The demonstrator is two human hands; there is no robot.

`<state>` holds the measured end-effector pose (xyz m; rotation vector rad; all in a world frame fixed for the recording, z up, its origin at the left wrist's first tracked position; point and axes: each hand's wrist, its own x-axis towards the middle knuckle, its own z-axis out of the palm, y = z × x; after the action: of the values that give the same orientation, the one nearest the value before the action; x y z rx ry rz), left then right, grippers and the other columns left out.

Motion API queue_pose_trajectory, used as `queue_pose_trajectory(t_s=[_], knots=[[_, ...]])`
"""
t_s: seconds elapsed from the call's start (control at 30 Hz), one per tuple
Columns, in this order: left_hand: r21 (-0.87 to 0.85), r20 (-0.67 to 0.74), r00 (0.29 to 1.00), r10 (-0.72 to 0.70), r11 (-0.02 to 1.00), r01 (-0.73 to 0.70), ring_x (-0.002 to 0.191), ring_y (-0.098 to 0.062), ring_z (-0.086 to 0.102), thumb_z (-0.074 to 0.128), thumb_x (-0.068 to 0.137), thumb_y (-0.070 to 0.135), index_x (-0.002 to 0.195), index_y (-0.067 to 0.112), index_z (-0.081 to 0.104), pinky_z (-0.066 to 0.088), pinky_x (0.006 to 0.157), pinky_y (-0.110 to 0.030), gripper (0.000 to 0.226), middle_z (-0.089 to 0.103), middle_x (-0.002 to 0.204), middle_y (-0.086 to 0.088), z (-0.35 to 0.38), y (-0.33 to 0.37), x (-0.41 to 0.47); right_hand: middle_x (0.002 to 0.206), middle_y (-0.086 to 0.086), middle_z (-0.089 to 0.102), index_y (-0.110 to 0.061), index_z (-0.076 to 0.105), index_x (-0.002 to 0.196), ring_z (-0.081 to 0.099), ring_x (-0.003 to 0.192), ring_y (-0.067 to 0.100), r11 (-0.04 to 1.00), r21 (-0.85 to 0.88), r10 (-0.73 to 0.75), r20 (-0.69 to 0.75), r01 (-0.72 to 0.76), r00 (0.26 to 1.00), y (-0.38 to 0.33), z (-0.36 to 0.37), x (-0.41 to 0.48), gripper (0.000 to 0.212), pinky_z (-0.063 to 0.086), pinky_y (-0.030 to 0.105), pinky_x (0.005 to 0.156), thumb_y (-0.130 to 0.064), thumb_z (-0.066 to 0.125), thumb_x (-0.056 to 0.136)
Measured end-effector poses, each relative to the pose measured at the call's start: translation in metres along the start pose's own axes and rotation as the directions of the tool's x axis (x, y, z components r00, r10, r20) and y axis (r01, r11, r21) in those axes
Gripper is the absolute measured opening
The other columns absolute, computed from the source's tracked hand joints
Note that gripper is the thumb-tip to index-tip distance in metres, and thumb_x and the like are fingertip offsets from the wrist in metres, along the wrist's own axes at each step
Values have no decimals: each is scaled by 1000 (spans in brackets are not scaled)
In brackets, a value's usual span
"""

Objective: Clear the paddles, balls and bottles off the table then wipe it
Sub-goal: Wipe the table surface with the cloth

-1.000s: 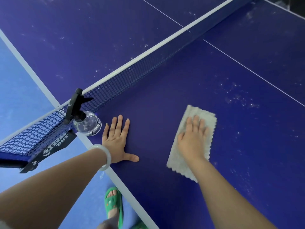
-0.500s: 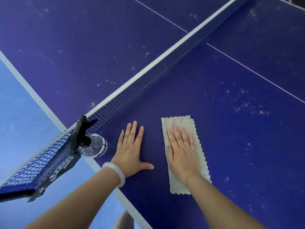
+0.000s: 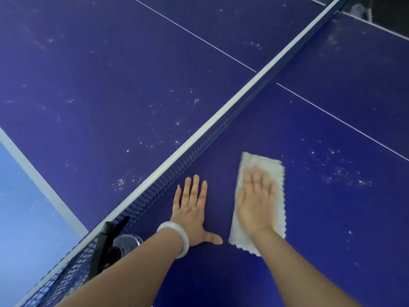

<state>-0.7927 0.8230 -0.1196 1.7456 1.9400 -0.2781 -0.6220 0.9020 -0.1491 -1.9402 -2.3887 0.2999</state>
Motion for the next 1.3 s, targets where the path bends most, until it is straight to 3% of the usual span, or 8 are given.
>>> queue_pose_trajectory(t_s=[0.13, 0.33, 0.53, 0.73, 0.8, 0.93, 1.1, 1.3], knots=[[-15, 17, 1000, 5, 1000, -5, 134, -27, -48, 59, 57, 90, 142, 17, -42, -25, 114, -50, 150, -54, 144, -6, -1, 0, -1, 165, -5, -6, -28, 3, 158, -11, 152, 19, 903, -33, -422, 118, 428, 899, -18, -5, 46, 63, -5, 44, 123, -37, 1, 96], [-13, 17, 1000, 5, 1000, -5, 134, -27, -48, 60, 57, 89, 142, 17, -42, -25, 114, -51, 151, -52, 145, -7, 0, 0, 0, 166, 3, -7, -22, -1, 158, -11, 152, 25, 977, 28, 211, 37, -212, 977, -9, -8, 87, 57, -7, 48, 122, -30, 14, 104], [-21, 29, 1000, 11, 1000, -11, 132, -28, -50, 59, 58, 89, 133, 18, -49, -26, 113, -50, 150, -55, 142, -7, -2, 0, -1, 166, -4, -4, -30, 4, 158, -8, 153, 20, 906, -51, -414, 111, 421, 904, -43, -7, 96, 57, -2, 45, 124, -35, 7, 101], [-37, 37, 999, 17, 999, -15, 131, -27, -51, 60, 59, 88, 141, 17, -43, -26, 113, -49, 150, -54, 143, -6, -1, 0, 0, 166, 6, -4, -20, 1, 159, -6, 153, 28, 948, 17, 318, 23, -318, 948, 13, -13, 121, 56, -2, 50, 122, -32, 11, 105], [-35, 33, 999, 13, 999, -12, 131, -28, -50, 60, 59, 88, 141, 16, -43, -25, 114, -50, 150, -55, 143, -6, -1, 1, -1, 166, 6, -5, -19, 0, 159, -7, 152, 28, 961, 26, 275, -17, -274, 961, -2, -6, 86, 57, -6, 48, 122, -32, 9, 104], [-34, 56, 998, 12, 999, -10, 131, -29, -51, 59, 58, 90, 140, 16, -44, -24, 115, -51, 151, -57, 141, -7, -4, 0, -2, 166, 1, 0, -21, 7, 159, -6, 153, 22, 973, -49, -225, 21, 226, 974, -12, 2, 22, 59, 1, 46, 123, -36, 8, 102], [113, -3, 997, 82, 990, -81, 141, -36, -36, 54, 68, 86, 150, 11, -27, -13, 119, -54, 137, -41, 152, -17, -19, 19, -5, 166, 0, 2, -22, 9, 158, -7, 153, 19, 995, -29, 97, -38, -98, 995, 45, 0, 16, 63, 2, 48, 124, -37, 4, 97], [125, -29, 987, 156, 981, -151, 143, -34, -32, 61, 68, 81, 151, 10, -24, -14, 120, -51, 139, -35, 156, -14, -62, 54, 65, 166, 0, -1, -22, 6, 158, -9, 153, 19, 998, -58, 27, -23, -28, 999, 52, -4, 20, 61, 2, 47, 123, -37, 6, 99]])
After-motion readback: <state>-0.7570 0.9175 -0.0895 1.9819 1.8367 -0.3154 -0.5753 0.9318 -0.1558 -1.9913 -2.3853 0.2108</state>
